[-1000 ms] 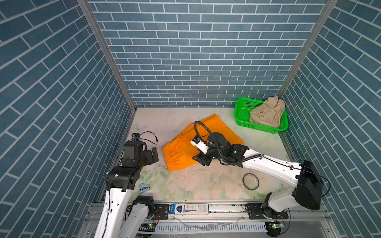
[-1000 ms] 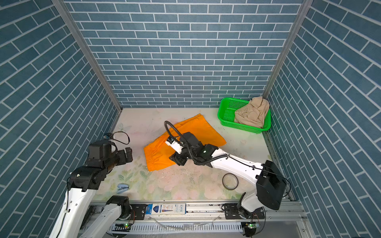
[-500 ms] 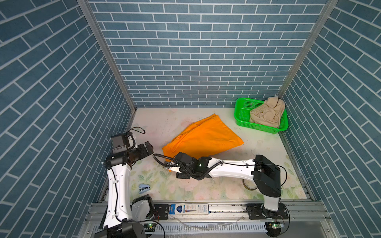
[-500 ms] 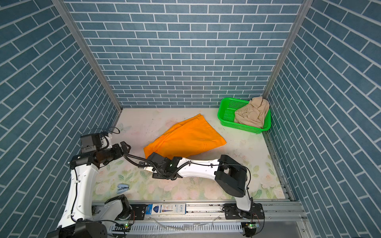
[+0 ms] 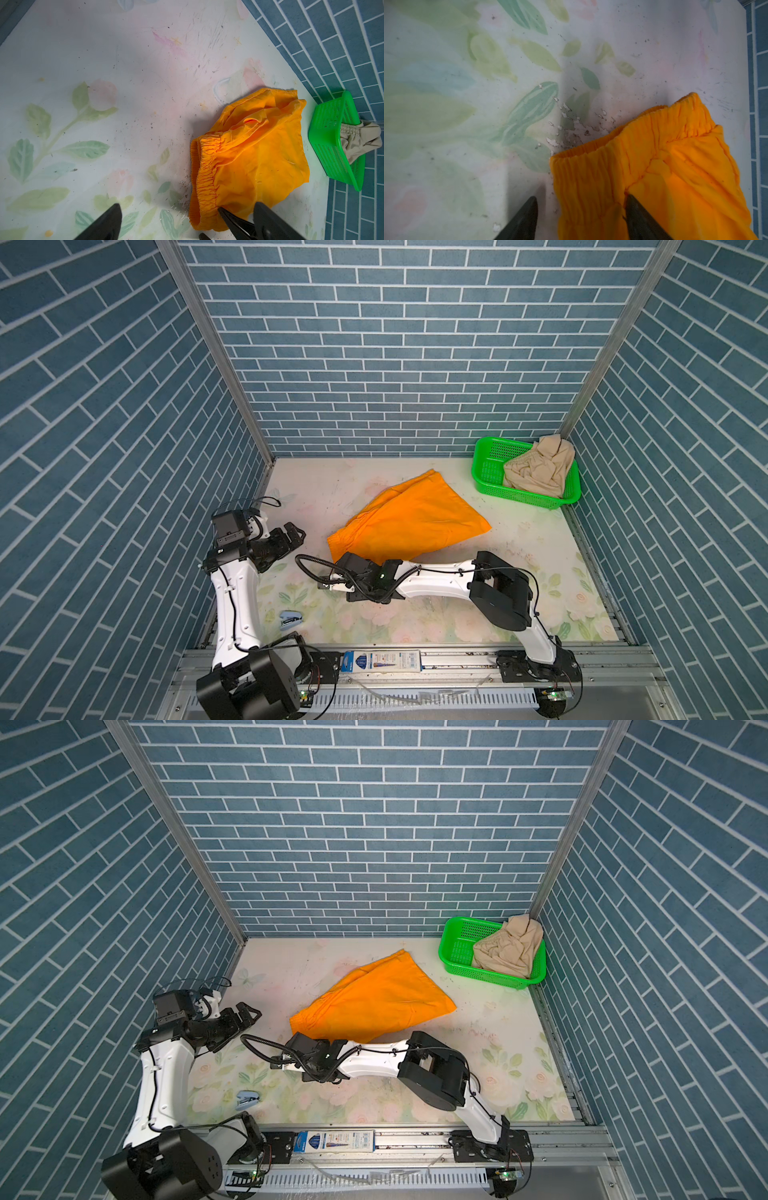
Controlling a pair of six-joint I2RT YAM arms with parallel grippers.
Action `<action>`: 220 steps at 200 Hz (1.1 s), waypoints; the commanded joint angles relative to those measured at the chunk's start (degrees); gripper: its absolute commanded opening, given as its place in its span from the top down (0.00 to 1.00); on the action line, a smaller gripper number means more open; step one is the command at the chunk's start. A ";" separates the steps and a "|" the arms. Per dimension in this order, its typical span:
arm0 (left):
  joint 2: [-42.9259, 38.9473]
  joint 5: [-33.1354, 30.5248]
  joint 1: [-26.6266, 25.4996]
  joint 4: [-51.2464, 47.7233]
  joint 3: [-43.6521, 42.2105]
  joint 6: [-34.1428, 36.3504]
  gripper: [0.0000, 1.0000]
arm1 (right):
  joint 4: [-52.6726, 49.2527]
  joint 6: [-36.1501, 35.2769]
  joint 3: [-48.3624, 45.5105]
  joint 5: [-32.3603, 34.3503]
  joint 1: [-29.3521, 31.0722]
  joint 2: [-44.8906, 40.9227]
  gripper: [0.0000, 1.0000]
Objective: Fold and stack the shorts
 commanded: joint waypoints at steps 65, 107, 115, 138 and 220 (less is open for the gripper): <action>1.17 1.72 0.37 -0.66 -0.57 -0.65 0.00 | 1.51 2.94 0.40 -3.52 -3.06 4.91 0.43; 0.46 0.93 0.36 -1.27 -0.86 -2.14 0.00 | 4.42 8.77 -1.88 -9.25 -4.63 2.08 0.90; 0.59 1.46 0.30 -1.24 -1.17 -2.70 0.00 | 4.99 10.18 -2.21 -10.75 -4.98 2.06 0.94; 0.46 3.52 0.33 -0.52 -2.05 -4.57 0.00 | 9.68 14.63 -5.11 -15.32 -6.01 -2.02 1.00; -2.47 8.70 -4.87 14.17 -15.89 -18.78 0.00 | 27.96 26.13 -17.35 -22.85 -7.62 -10.84 1.00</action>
